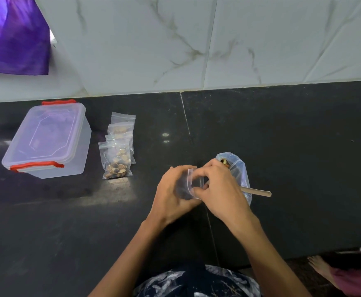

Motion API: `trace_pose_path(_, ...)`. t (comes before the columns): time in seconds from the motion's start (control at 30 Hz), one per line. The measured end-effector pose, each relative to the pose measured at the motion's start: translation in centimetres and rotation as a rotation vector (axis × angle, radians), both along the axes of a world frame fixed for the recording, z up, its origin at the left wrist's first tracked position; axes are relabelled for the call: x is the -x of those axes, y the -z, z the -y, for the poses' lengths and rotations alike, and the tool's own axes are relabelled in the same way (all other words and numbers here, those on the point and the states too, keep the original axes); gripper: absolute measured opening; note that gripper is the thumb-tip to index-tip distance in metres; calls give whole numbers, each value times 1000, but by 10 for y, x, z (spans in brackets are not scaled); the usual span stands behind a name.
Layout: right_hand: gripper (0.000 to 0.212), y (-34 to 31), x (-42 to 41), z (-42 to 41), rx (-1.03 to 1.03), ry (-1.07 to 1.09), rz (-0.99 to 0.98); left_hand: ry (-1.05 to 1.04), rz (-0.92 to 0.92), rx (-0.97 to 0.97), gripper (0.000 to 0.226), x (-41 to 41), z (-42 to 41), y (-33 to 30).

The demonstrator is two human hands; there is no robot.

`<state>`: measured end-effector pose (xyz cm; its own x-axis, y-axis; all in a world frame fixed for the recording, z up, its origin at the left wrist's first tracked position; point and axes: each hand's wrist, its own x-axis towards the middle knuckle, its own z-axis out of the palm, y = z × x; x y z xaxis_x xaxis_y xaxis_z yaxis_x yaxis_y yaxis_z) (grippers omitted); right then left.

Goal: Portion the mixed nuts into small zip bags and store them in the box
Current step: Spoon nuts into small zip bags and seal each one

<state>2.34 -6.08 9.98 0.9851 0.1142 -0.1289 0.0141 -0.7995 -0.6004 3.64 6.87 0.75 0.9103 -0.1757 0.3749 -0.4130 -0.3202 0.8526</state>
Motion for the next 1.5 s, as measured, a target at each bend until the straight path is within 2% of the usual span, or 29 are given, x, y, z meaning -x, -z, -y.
trace_pose_path(0.1, 20, -3, 0, -1, -6, 37, 37, -36, -9, 77, 39, -1, -2, -2)
trace_pose_path(0.3, 12, -7, -1, -2, -28, 16, 82, -18, 4, 139, 62, 1, 3, -7)
trace_pose_path(0.37, 9, -10, 0, 1, -113, -5, 36, -16, -7, 161, 59, 2, 6, -8)
trace_pose_path(0.47, 6, -17, -2, 24, -336, 88, -8, -55, -14, 172, 40, 4, 11, -9)
trace_pose_path(0.5, 5, -17, -4, 37, -307, 171, 41, -74, -24, 163, 35, 5, 11, -9)
trace_pose_path(0.57, 13, -15, -8, 67, -33, 320, 63, -91, -56, 140, 34, 6, 11, -5)
trace_pose_path(0.63, 33, -6, -9, 93, 270, 365, -129, -94, -90, 128, 37, 6, 12, -1)
trace_pose_path(0.7, 53, 6, -9, 106, 367, 318, -382, -92, -130, 131, 42, 6, 16, 0)
trace_pose_path(0.73, 58, 12, -8, 108, 348, 303, -468, -88, -145, 133, 44, 6, 19, 0)
trace_pose_path(0.8, 52, 20, -5, 105, 247, 312, -487, -71, -169, 133, 48, 7, 24, -1)
trace_pose_path(0.93, 18, 31, 1, 99, -26, 432, -232, -35, -225, 145, 53, 8, 33, 2)
trace_pose_path(1.03, 7, 30, 4, 101, -165, 483, -102, 16, -283, 122, 58, 11, 36, 5)
trace_pose_path(1.17, 7, 18, 4, 106, -208, 432, 30, 77, -358, 74, 66, 14, 38, 10)
trace_pose_path(1.27, 8, 8, -1, 106, 18, 282, 68, 100, -391, 25, 68, 13, 38, 12)
trace_pose_path(1.37, 11, -3, -8, 98, 259, 47, 23, 106, -395, -17, 69, 13, 40, 13)
trace_pose_path(1.5, 12, -12, -17, 87, 419, -143, -26, 58, -359, -26, 66, 16, 47, 11)
